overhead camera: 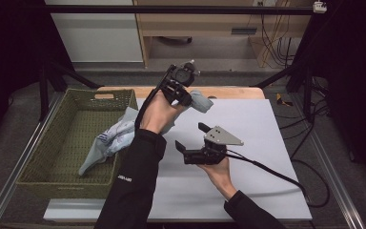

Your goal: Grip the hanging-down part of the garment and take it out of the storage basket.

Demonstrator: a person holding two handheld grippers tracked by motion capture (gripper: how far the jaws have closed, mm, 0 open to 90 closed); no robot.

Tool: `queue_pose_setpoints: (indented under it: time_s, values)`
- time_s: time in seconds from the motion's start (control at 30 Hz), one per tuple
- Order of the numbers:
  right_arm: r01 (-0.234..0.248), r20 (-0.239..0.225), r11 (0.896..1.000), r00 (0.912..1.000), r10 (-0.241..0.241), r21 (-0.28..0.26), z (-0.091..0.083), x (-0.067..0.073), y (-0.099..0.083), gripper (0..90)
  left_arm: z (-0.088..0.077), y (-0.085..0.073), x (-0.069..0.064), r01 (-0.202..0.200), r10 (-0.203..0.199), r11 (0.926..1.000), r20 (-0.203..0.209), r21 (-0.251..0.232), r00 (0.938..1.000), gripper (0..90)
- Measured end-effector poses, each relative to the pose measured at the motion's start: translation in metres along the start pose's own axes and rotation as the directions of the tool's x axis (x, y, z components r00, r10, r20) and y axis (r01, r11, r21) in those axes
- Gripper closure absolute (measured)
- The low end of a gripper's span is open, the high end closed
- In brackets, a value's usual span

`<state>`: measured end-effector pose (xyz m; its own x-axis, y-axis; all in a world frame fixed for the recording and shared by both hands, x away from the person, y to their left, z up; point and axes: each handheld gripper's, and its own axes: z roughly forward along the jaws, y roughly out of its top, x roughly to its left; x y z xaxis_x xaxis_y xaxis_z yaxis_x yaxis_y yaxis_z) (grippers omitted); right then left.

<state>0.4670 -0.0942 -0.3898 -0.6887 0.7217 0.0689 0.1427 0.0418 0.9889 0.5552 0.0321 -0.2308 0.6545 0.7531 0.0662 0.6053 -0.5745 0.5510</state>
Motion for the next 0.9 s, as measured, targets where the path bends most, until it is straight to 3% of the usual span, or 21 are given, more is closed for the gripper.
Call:
queue_pose_setpoints:
  time_s: [0.2,0.23,0.27,0.47,0.57,0.77,0.9]
  values:
    - [-0.006,-0.011,1.0,0.9999,0.006,0.012,0.012,0.002,-0.003,0.5,-0.002,0.0,0.001,-0.001,0.001,1.0,-0.004,0.005,1.0,82.8]
    - [0.019,-0.014,1.0,0.9997,-0.019,0.01,0.015,0.001,-0.004,0.6,-0.002,0.0,0.0,-0.002,0.002,1.0,-0.005,0.003,1.0,82.8]
    - [-0.004,-0.011,1.0,0.9999,0.004,0.015,0.017,0.003,-0.004,0.6,-0.003,0.0,0.0,-0.003,0.003,1.0,-0.004,0.0,1.0,82.8]
    - [-0.006,-0.011,1.0,0.9999,0.006,0.005,0.034,0.011,-0.002,1.3,-0.001,0.001,-0.001,-0.001,0.001,1.0,-0.004,0.001,1.0,82.8]
    - [-0.03,-0.02,0.999,0.9993,0.031,0.016,0.044,0.014,0.0,2.0,0.0,0.001,-0.001,-0.005,0.005,1.0,-0.005,0.008,1.0,82.8]
    - [-0.016,-0.032,1.0,0.9993,0.017,0.026,0.059,0.019,0.0,4.5,0.0,0.001,-0.002,-0.006,0.007,0.9999,-0.007,0.011,1.0,82.8]
    - [-0.023,-0.051,0.999,0.9984,0.024,0.024,0.071,0.018,-0.002,14.2,0.0,0.001,-0.001,-0.006,0.006,0.9999,-0.004,0.016,1.0,82.8]
